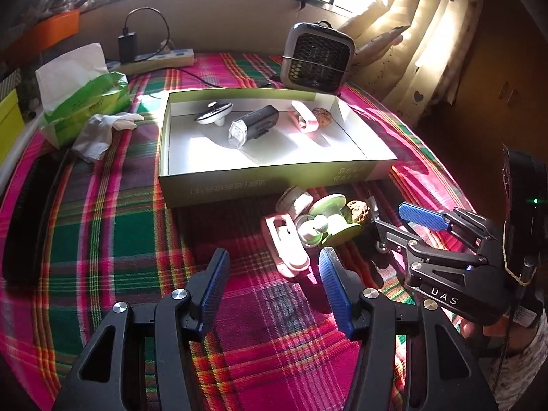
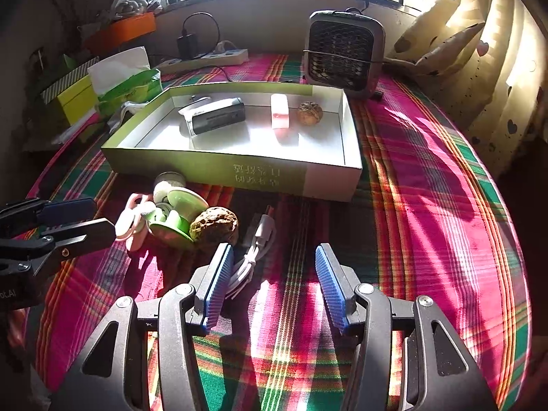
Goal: Organize objects
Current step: 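Grasp the pink-and-white case with the left gripper while the right gripper grasps the white cable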
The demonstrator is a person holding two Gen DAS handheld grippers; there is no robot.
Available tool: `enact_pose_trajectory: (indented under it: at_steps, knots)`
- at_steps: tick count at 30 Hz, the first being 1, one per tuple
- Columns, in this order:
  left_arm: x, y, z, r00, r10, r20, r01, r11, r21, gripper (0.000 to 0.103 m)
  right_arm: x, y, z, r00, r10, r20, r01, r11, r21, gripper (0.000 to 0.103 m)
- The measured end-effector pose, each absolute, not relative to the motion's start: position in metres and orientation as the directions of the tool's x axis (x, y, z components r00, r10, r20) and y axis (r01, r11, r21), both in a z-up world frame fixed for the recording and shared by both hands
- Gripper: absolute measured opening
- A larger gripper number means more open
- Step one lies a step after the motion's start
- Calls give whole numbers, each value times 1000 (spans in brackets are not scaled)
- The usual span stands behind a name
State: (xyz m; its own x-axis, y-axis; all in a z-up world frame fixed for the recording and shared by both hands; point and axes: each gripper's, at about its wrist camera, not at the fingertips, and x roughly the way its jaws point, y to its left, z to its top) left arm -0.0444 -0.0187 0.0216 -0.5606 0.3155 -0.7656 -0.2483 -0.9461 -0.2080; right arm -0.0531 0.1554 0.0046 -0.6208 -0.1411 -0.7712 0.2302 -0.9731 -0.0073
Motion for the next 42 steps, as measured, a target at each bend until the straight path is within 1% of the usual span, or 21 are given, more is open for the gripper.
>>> enact_pose_trajectory:
  at_steps: [7,13,17,28,34,37,39,40,42]
  knots:
    - [-46,-15,17,-549,311,-776,-242,-948,-208,53,-53,169,5,-628,-82,-774,182,-982,-44,51]
    - [-49,-11,12,-538,307,-785,-244,-948,-204,53,-55,162,5,-621,-140,-771,243,-970,-19,51]
    - [-51,-7,7,-548,260,-795,-235,-960,-152,53,-60,156,2,-612,-141,-778,260,-965,-30,51]
    - [-63,-17,6,-558,235,-796,-202,-969,-144,53,-70,165,0,-607,-152,-780,242,-970,0,51]
    - [-68,-9,4,-571,202,-795,-208,-973,-98,53,-70,167,1,-606,-155,-780,246,-969,1,51]
    - [-68,-9,4,-571,205,-795,-213,-972,-98,53,-70,166,1,-606,-155,-780,246,-969,2,51]
    - [-67,-10,3,-574,202,-794,-216,-972,-90,49,-70,166,1,-607,-156,-779,248,-969,1,49]
    - [-66,-10,4,-575,198,-794,-214,-973,-87,48,-69,165,1,-607,-158,-779,252,-968,0,46]
    - [-67,-13,4,-578,191,-793,-201,-976,-89,40,-69,164,1,-607,-160,-778,257,-966,-2,44]
